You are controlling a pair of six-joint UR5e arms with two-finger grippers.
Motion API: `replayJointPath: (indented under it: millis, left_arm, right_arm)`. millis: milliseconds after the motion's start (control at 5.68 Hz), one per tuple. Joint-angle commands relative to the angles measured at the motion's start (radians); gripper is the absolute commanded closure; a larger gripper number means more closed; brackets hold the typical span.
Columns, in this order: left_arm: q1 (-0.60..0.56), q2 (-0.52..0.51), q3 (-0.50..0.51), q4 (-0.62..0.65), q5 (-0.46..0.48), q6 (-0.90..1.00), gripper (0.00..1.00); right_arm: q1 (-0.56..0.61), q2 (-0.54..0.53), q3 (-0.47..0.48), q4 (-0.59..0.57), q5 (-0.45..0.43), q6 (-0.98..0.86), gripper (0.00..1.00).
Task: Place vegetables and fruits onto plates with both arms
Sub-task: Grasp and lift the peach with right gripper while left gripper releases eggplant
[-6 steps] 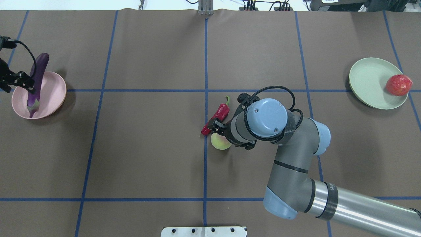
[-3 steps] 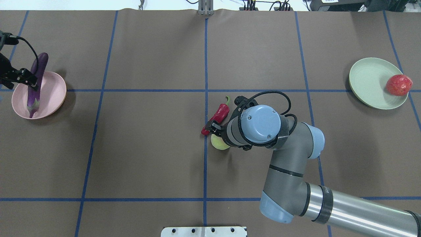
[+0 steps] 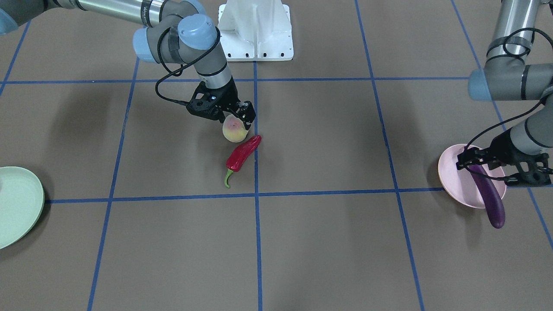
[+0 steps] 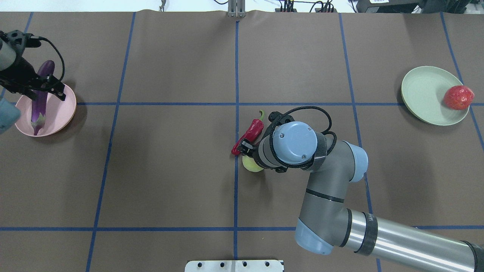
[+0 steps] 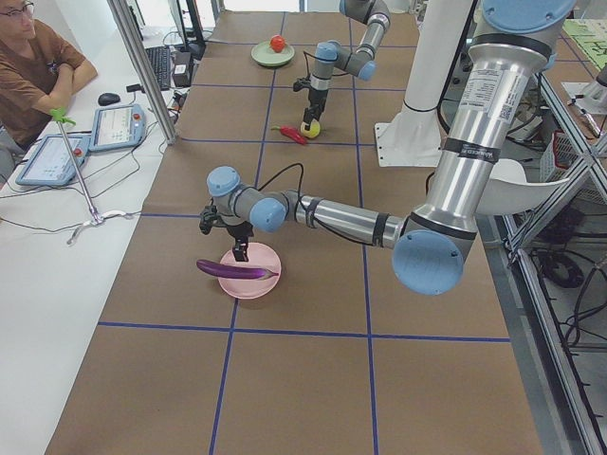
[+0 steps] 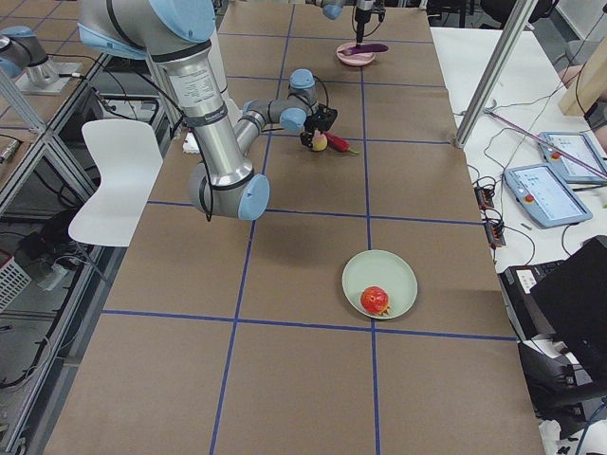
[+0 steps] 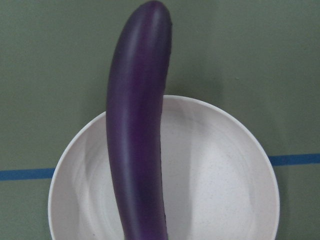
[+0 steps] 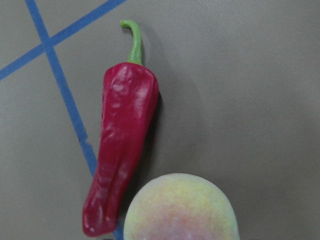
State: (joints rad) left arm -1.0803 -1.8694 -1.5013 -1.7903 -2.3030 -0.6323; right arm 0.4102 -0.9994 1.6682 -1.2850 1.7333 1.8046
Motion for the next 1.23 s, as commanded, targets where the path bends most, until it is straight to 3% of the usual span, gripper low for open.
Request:
replayJointPath:
  millis: [0,176,352,528,880,1056]
  left_arm:
    - [0.159,-0.139,-0.056,0.000,0.007,-0.265,0.04]
    - [0.249,-0.237,-0.045,0.003,0.045,-0.384,0.04]
    - [0.317,-0.335,-0.005,0.005,0.101,-0.452,0.04]
    - [0.359,-0.450,0.107,0.000,0.109,-0.469,0.05]
    - [0.442,-0.559,0.174,-0.009,0.158,-0.468,0.06]
    - [0.506,-0.595,0.184,-0.012,0.260,-0.462,0.06]
  right_arm:
    - [0.001,0.004,0.021,0.001,0.012,0.012,1.00]
    - [0.090,-0.005,0.085,-0.014,0.119,0.003,1.00]
    - [0.272,-0.031,0.096,-0.013,0.335,-0.042,1.00]
    - [0.417,-0.082,0.093,-0.016,0.451,-0.194,1.00]
    - [0.617,-0.114,0.044,-0.127,0.468,-0.444,1.00]
    - [0.692,-0.120,0.003,-0.195,0.457,-0.565,1.00]
